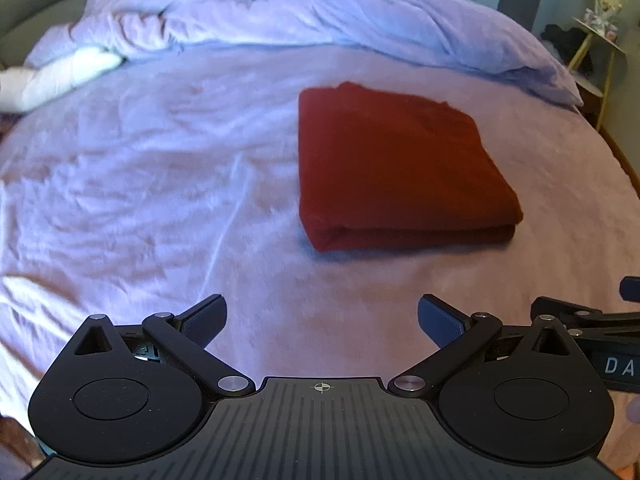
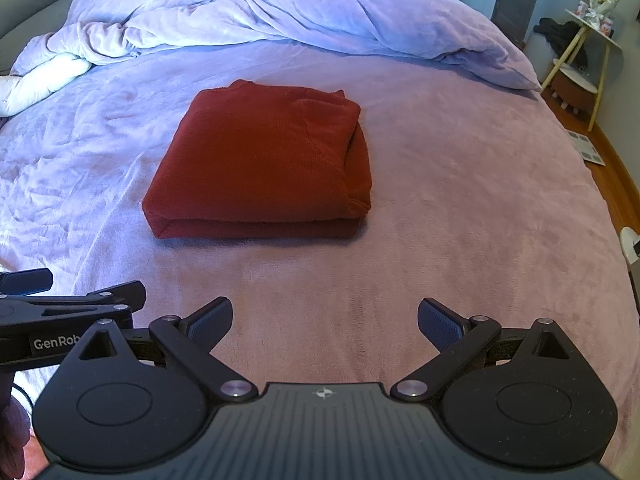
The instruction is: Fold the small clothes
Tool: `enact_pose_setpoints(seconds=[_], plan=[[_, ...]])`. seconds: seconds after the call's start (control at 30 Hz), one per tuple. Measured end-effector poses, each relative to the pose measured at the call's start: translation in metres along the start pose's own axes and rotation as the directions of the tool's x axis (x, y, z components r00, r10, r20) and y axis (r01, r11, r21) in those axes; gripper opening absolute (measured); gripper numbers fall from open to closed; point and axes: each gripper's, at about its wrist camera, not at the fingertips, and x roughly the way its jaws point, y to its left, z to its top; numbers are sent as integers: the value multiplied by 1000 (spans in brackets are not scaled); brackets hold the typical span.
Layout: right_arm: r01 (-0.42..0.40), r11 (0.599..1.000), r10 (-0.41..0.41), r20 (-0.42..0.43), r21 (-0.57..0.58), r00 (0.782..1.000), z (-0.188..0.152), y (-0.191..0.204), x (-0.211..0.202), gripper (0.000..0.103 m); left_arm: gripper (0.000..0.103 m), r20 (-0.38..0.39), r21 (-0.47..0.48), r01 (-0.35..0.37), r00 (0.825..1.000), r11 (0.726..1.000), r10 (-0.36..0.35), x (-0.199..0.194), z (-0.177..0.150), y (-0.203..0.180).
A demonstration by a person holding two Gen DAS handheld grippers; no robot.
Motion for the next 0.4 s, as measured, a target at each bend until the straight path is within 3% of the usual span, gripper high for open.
enact_pose_setpoints(seconds=[0.4], plan=[[7, 1000, -7, 11, -1, 1000, -2, -1, -2, 99, 103, -14, 2, -28, 1000, 1000, 28, 1, -1, 1]])
